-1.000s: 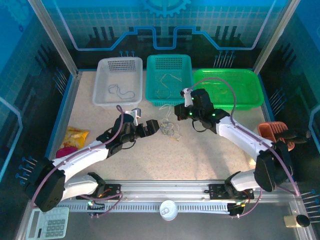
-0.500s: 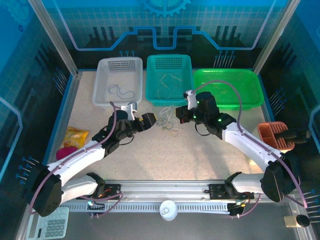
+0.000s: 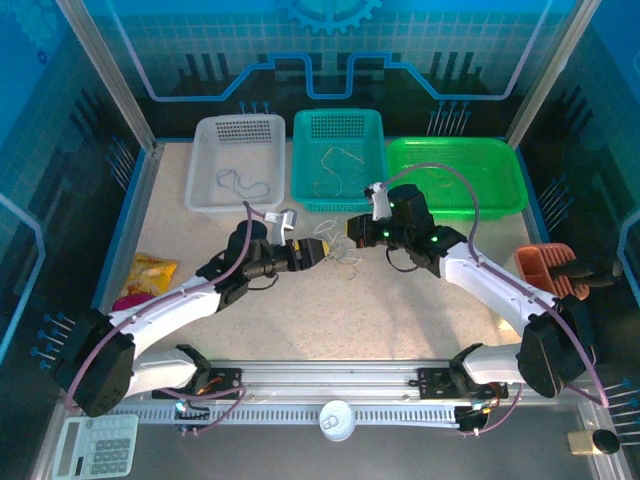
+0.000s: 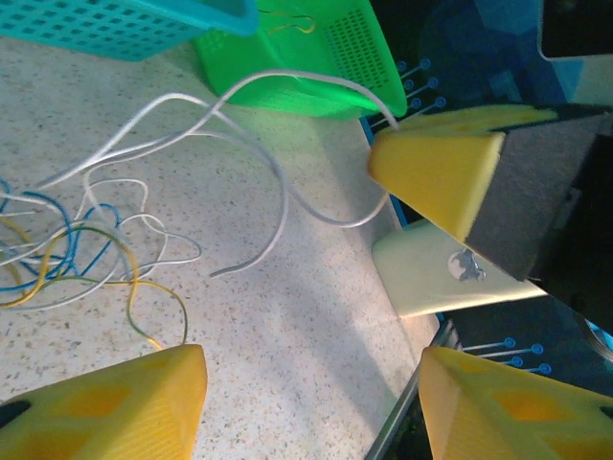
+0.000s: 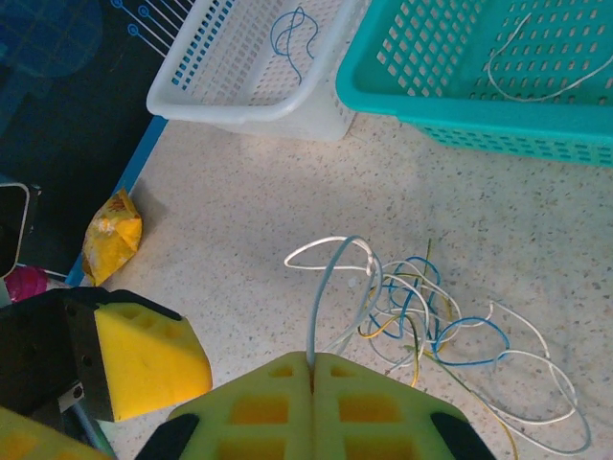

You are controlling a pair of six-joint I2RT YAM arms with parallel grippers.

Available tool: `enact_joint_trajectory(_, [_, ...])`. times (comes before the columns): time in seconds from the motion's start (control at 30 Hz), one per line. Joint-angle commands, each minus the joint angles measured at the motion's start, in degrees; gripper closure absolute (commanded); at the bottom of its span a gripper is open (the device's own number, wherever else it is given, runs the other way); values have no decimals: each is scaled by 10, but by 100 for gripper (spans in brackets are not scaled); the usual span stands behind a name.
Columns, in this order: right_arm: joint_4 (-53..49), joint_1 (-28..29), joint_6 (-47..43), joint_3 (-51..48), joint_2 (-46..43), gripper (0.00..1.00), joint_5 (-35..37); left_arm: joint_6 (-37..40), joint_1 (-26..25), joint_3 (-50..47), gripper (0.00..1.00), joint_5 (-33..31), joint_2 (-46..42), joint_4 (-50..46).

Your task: Untangle the cables

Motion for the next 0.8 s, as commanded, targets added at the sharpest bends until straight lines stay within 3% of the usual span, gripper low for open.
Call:
enact_joint_trajectory(0.0, [5,-2,15,12,2,100,-28,36,-4,18,41,8,7,0])
enact_joint_trajectory(0.2, [-1,-5,18,15,1,100,-42,41,-6,33,46,14,38,26])
enact_joint_trajectory(0.67, [-5,-7,18,16,0,100,-55,58,-12,66,45,32,118,65])
enact_joint_trajectory(0.77, [-5,-7,18,18,0,100,-54,57,-14,68,51,38,124,72])
